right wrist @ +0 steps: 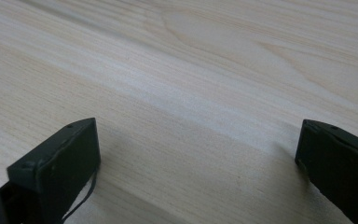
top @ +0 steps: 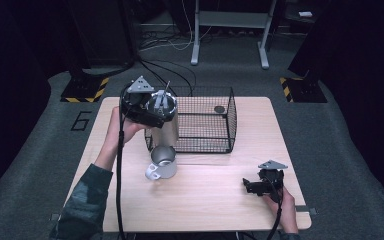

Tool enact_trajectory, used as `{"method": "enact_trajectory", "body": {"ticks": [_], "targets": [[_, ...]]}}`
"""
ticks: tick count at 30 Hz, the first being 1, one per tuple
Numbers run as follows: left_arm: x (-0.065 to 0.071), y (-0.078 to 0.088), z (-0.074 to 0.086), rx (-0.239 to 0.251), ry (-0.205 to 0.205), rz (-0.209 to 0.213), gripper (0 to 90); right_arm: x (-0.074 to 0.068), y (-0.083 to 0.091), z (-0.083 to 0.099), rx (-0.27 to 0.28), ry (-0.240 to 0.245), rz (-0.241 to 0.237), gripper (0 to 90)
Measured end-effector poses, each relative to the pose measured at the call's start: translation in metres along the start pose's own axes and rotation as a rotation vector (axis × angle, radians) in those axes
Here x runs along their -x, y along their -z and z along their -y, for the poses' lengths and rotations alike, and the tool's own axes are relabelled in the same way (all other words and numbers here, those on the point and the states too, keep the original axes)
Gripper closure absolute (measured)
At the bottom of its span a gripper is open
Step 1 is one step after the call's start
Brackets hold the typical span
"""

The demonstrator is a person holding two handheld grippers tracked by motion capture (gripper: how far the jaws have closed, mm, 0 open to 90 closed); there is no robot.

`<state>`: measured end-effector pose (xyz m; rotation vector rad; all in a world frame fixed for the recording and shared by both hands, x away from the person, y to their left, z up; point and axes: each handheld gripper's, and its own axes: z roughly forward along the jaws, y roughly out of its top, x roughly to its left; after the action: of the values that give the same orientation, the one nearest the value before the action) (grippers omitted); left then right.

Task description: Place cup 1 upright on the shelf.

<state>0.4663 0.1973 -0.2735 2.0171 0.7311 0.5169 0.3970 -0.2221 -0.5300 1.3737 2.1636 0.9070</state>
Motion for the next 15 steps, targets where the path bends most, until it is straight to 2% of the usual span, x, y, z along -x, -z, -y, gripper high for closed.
{"method": "enact_trajectory", "body": {"ticks": [12, 15], "targets": [[-0.009, -0.017, -0.011, -0.009, 0.004, -0.012, 4.0, 0.0, 0.0, 0.0, 0.0, 0.0, -0.001, 0.0], [-0.012, -0.021, -0.014, -0.011, 0.015, -0.017, 4.1, 0.0, 0.0, 0.0, 0.0, 0.0, -0.001, 0.0]]}}
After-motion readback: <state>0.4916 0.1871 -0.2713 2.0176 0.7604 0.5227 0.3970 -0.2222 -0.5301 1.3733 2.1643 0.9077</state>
